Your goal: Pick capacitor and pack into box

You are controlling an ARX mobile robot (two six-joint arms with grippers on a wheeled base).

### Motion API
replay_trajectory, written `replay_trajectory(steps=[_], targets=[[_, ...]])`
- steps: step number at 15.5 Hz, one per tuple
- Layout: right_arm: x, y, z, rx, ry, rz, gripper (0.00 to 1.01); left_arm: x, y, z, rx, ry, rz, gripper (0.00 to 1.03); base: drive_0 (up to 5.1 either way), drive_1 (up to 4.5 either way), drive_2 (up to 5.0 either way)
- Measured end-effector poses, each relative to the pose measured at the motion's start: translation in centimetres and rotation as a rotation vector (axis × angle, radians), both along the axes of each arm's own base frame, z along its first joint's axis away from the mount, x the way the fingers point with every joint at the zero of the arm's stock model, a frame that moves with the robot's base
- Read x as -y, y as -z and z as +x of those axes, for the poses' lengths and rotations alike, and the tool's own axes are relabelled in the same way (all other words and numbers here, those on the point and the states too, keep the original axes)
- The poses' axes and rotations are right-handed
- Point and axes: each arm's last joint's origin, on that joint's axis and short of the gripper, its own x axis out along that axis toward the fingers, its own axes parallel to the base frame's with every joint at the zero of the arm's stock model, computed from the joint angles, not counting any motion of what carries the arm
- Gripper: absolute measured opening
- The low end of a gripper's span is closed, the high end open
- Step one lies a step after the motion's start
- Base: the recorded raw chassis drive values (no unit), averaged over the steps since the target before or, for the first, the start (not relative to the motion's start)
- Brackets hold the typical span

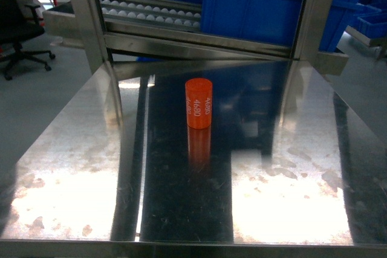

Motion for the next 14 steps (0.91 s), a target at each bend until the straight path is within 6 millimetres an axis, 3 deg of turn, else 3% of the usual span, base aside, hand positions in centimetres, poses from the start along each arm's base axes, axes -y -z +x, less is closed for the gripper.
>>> replay_trajectory(steps=[3, 5, 7, 8, 10, 14], targets=[[0.0, 0.0, 0.0, 0.000, -0.001, 0.000, 0.98, 0.6, -0.5, 2.3, 0.013, -0.037, -0.005, 0.98, 0.0, 0.00, 0.0], [0.0, 0.0, 0.0, 0.000, -0.002, 0.000, 0.98, 1.5, -2.0, 4.8, 0.057, 0.050, -0.010, 0.98, 0.0, 0.00, 0.0], [0.0, 0.0, 0.0, 0.000, -0.002, 0.000, 0.98, 3.0, -3.5, 9.5, 0.096, 0.166, -0.002, 0.98, 0.0, 0.00, 0.0], [0.0, 0.0, 0.0, 0.000, -0.001, 0.000, 0.98, 3.8, -3.4, 12.1, 0.085, 0.203, 0.001, 0.98, 0.0, 0.00, 0.0], [0.0, 0.0, 0.0, 0.000, -0.001, 0.000, 0.98, 6.3, -0.4, 17.4, -0.078, 0.300, 0.030, 0.98, 0.0, 0.00, 0.0], [0.0, 0.0, 0.0, 0.000, -0.001, 0.000, 0.98, 10.7, 2.3, 21.1, -0.161, 0.429, 0.024, 0.98, 0.0, 0.00, 0.0]])
